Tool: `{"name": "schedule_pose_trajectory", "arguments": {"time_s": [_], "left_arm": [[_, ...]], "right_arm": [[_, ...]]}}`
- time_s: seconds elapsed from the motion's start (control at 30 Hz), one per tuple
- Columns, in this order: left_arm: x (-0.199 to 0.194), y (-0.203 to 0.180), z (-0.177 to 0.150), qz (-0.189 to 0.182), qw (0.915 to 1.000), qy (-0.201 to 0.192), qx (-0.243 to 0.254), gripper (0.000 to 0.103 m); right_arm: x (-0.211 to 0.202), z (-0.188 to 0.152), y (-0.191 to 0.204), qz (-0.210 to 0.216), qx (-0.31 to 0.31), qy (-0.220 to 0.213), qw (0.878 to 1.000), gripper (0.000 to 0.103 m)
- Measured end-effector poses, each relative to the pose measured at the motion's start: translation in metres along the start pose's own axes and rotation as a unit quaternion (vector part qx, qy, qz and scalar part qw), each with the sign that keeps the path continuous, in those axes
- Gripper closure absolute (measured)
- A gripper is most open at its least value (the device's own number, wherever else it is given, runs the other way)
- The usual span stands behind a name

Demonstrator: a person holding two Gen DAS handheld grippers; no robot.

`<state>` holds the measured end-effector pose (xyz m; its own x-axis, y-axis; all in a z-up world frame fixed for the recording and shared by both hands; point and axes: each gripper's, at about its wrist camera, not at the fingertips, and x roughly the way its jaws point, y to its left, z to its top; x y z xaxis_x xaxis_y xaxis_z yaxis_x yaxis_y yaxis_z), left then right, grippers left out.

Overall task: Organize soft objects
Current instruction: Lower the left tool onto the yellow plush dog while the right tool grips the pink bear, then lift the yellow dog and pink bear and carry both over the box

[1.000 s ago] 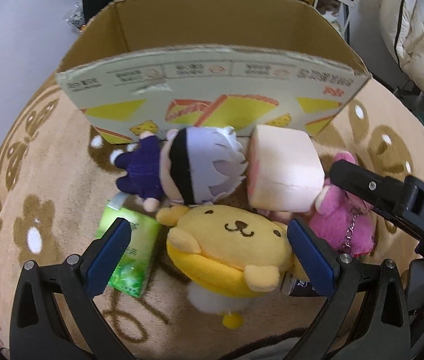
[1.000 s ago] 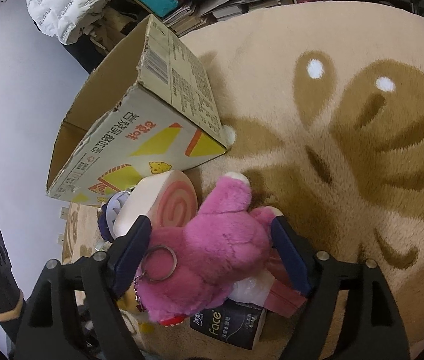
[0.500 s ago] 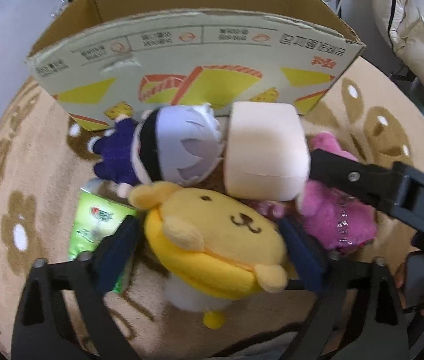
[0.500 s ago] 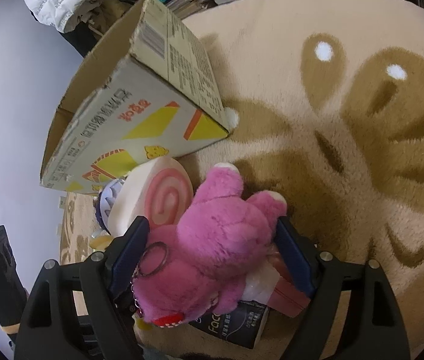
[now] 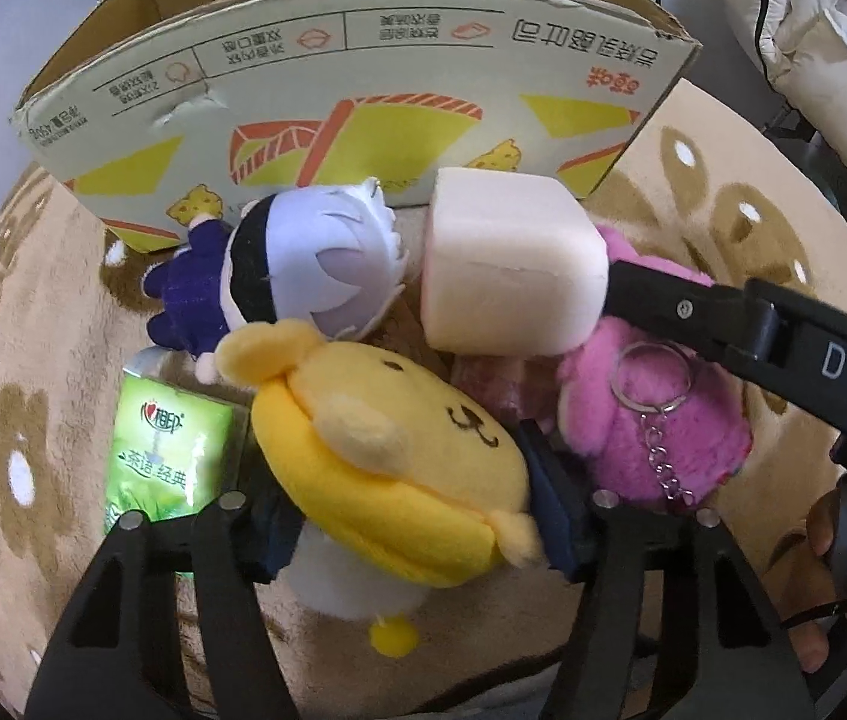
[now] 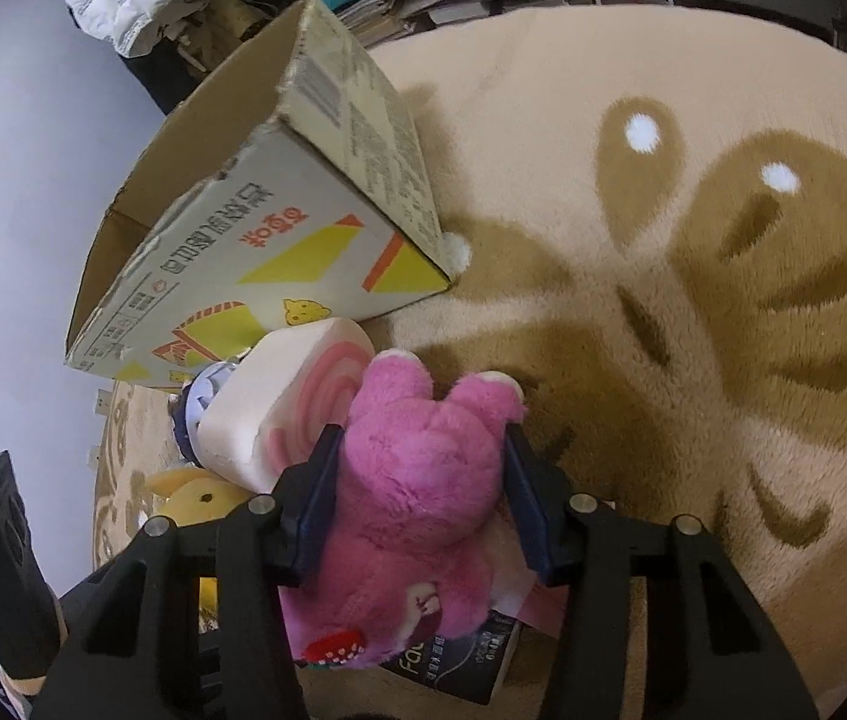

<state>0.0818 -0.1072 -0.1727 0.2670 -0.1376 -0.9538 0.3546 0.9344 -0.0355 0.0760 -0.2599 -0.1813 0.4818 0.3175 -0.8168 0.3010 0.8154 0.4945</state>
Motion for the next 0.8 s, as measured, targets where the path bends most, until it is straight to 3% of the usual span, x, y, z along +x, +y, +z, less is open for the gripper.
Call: {"name": "schedule_pose_trajectory", "arguments": {"time_s": [0.27,0.8], "left_arm": [[-0.009,0.001,-0.003,0.008,0.9999,-0.013,-0.003,0.045],[-0.059,0.007,-0.009,0.036,0.9951,-0.093,0.002,0.046]], "right_arm": [[-0.016,0.002,0.004,0.002,-0.011,-0.03,0.999,0.05],[-0.063,0.003,0.028,0.014,-0.065,-0.113,0.991,0.05]]}}
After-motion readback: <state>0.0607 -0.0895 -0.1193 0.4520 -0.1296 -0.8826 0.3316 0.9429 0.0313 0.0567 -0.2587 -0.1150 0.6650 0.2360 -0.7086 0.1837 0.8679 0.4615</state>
